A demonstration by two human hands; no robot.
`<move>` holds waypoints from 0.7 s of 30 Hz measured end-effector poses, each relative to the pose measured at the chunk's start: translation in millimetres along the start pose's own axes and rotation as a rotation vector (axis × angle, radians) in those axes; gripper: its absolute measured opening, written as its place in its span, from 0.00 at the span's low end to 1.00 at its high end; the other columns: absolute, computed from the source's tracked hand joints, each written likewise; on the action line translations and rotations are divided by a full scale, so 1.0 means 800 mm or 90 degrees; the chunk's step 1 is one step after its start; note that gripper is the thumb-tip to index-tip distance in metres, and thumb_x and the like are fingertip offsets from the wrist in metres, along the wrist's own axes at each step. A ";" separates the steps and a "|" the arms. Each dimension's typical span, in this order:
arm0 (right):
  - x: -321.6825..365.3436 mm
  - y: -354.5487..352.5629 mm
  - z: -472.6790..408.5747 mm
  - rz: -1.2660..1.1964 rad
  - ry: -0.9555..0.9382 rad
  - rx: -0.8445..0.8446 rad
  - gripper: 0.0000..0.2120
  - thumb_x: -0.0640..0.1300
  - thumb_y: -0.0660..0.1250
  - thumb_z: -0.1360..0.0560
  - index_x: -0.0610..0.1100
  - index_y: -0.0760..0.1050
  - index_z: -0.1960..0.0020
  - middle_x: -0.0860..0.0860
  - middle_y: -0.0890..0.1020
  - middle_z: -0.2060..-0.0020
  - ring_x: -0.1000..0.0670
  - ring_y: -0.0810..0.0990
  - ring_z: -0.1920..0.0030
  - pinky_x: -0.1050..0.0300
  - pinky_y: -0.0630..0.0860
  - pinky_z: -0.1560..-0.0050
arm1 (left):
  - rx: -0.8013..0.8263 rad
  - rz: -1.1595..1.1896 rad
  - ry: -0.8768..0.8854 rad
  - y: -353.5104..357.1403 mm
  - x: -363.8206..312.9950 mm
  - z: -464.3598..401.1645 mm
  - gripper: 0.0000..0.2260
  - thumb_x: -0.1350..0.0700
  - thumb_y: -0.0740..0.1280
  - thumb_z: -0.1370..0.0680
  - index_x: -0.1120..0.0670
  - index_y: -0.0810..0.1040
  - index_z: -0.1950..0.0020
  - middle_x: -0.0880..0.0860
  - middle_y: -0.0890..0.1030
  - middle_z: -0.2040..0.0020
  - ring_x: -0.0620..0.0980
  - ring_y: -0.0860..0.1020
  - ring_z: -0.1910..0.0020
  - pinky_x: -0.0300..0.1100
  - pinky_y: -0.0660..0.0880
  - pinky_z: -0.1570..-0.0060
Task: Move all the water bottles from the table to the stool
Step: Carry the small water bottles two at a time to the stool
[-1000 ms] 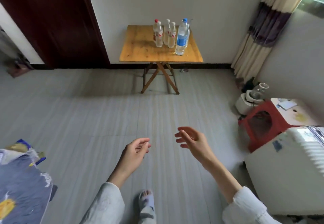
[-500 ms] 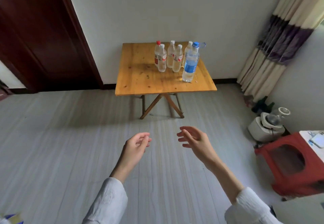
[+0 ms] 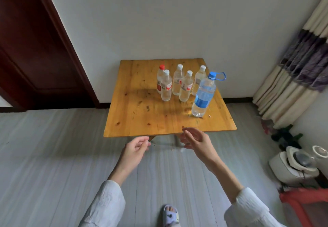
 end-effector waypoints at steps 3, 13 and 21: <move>0.021 -0.012 -0.078 0.017 -0.008 -0.005 0.11 0.44 0.60 0.23 0.41 0.74 0.45 0.46 0.82 0.56 0.48 0.81 0.54 0.48 0.78 0.50 | 0.021 0.007 0.008 0.005 -0.024 -0.075 0.07 0.54 0.60 0.22 0.48 0.74 0.46 0.46 0.80 0.51 0.43 0.78 0.49 0.43 0.74 0.45; 0.019 0.004 -0.296 0.073 0.035 -0.007 0.12 0.46 0.60 0.23 0.42 0.73 0.43 0.48 0.82 0.54 0.50 0.81 0.51 0.55 0.79 0.54 | 0.049 0.014 -0.043 -0.014 -0.017 -0.293 0.07 0.55 0.59 0.22 0.46 0.74 0.48 0.49 0.80 0.50 0.44 0.78 0.49 0.43 0.74 0.47; 0.018 0.045 -0.466 0.181 0.019 -0.126 0.13 0.46 0.66 0.27 0.44 0.73 0.44 0.52 0.79 0.53 0.54 0.79 0.52 0.62 0.75 0.54 | 0.090 -0.058 -0.001 -0.024 -0.024 -0.505 0.10 0.53 0.61 0.22 0.48 0.74 0.41 0.47 0.78 0.44 0.41 0.75 0.46 0.34 0.71 0.49</move>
Point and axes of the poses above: each hand's wrist, its own z-axis away from the middle knuckle, its own y-axis out of the palm, x = y × z, the point moved 1 cm from there along -z, towards the middle knuckle
